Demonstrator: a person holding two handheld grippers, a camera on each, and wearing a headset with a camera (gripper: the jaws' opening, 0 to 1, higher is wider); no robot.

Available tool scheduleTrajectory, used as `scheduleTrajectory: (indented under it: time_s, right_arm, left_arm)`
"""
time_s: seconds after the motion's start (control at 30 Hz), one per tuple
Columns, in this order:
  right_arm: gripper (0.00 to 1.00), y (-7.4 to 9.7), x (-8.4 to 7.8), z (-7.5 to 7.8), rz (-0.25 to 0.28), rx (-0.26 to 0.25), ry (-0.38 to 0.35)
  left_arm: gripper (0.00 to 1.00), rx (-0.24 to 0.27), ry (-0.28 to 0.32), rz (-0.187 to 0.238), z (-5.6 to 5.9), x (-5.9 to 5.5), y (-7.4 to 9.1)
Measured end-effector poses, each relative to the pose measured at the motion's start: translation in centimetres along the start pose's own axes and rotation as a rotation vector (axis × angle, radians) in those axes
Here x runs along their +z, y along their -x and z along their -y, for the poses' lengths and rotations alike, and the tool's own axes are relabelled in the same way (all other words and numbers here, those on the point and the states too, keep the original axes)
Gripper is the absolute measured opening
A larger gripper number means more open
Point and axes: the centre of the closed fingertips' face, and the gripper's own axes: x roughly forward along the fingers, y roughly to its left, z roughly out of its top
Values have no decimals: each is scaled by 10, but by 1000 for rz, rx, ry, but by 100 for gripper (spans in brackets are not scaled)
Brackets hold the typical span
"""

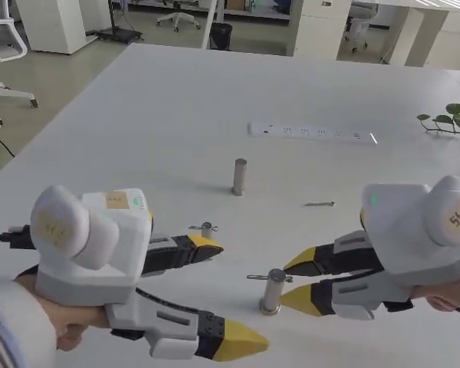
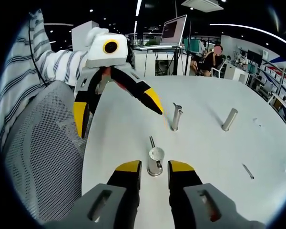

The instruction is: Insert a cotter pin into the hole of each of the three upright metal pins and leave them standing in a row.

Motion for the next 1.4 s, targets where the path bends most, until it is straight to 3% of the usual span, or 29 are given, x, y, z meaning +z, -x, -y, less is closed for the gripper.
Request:
scheduleTrajectory:
  time_s: [0.23,0.4,0.57,0.6,0.67,1.4]
  right_arm:
    - [19,-3,1,0,0,4,0]
    - [20,-7,2,-1,-5,15,4]
    - [20,-10,2,0,-9,16,5]
    - [20,-11,1,0,-9,17,2]
    - [20,-12,1,0,-9,17,-1]
    - [20,-18,-2,0,-18,31,-11]
  left_arm:
    - [91,11,19,-17,2,-8,13]
    - [98,47,36,-53,-5,-22,25]
    - [99,67,49,-84,-8,-32,32]
    - [99,95,37,-105,-13,-37,34]
    - [99,99,28,-118,-14,-41,36]
    - [99,109,81,-115,-11,-49,42]
